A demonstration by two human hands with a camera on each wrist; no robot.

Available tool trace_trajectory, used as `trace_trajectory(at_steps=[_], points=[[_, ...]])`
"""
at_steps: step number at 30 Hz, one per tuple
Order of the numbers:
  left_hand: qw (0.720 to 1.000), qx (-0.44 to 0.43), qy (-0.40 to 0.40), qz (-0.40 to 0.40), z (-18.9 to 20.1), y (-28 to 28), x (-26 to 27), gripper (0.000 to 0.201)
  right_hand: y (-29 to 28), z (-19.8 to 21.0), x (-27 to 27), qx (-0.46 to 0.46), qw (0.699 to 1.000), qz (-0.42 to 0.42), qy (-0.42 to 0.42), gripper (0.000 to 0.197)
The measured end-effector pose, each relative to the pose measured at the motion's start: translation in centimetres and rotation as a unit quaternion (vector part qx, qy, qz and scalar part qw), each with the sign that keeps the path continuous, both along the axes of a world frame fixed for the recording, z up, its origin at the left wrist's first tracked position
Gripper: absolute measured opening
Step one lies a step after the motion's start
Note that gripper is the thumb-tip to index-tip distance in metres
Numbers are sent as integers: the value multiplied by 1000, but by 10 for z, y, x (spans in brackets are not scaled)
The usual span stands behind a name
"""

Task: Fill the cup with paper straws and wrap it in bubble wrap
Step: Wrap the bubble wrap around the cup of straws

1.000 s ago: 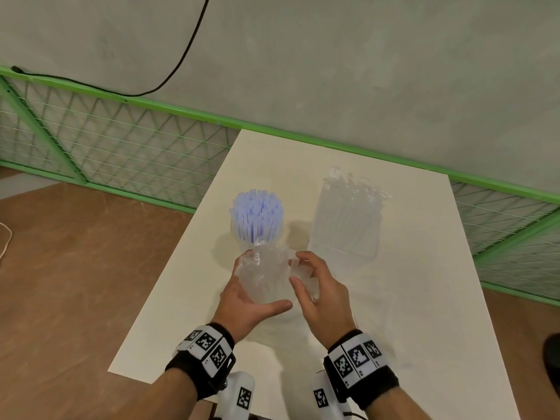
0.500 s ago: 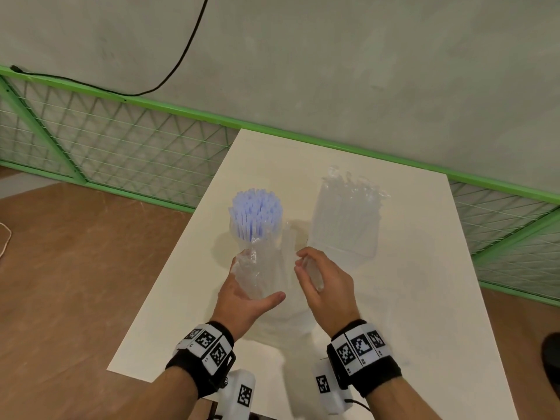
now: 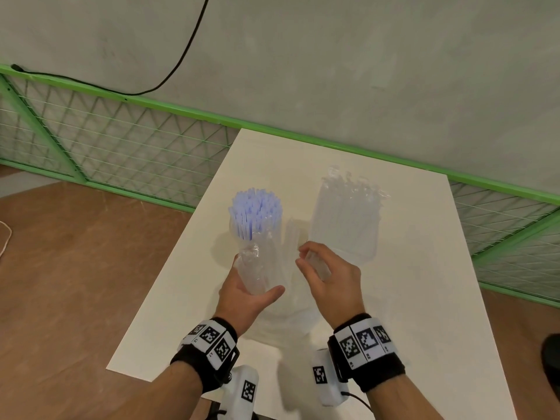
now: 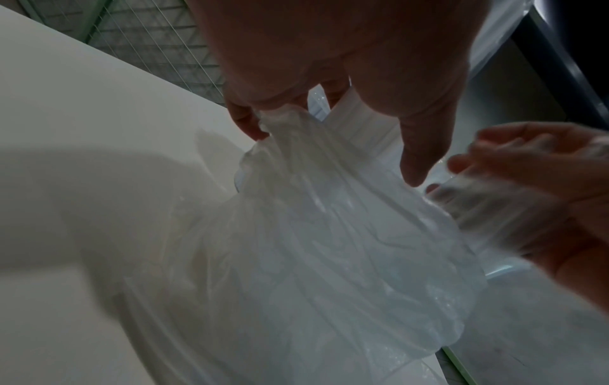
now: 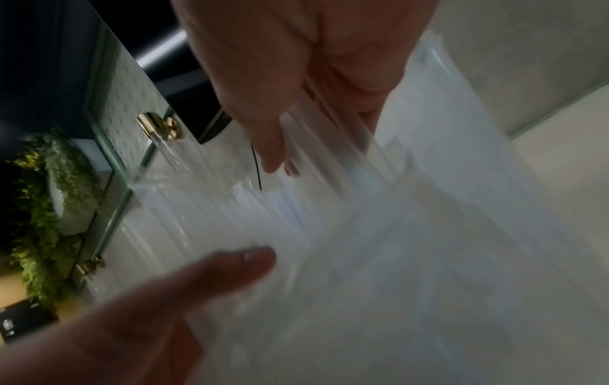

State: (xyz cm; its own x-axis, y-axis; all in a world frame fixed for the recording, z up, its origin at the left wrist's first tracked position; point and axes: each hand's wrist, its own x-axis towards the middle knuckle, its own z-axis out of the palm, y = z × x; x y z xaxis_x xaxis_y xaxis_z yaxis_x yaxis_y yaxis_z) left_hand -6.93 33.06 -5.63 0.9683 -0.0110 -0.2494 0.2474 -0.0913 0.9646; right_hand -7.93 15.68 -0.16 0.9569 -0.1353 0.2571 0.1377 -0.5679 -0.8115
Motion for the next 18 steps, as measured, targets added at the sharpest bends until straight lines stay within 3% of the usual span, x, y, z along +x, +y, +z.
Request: trace_trajectory(at_steps=[7,18], points=[[1000,16,-3,3,0,-3,2,69,-10,21,9,27,997,-29,62,18],[1000,24,-13,4,7,-5,4,55,-19,41,12,38,998,-23,39,8]])
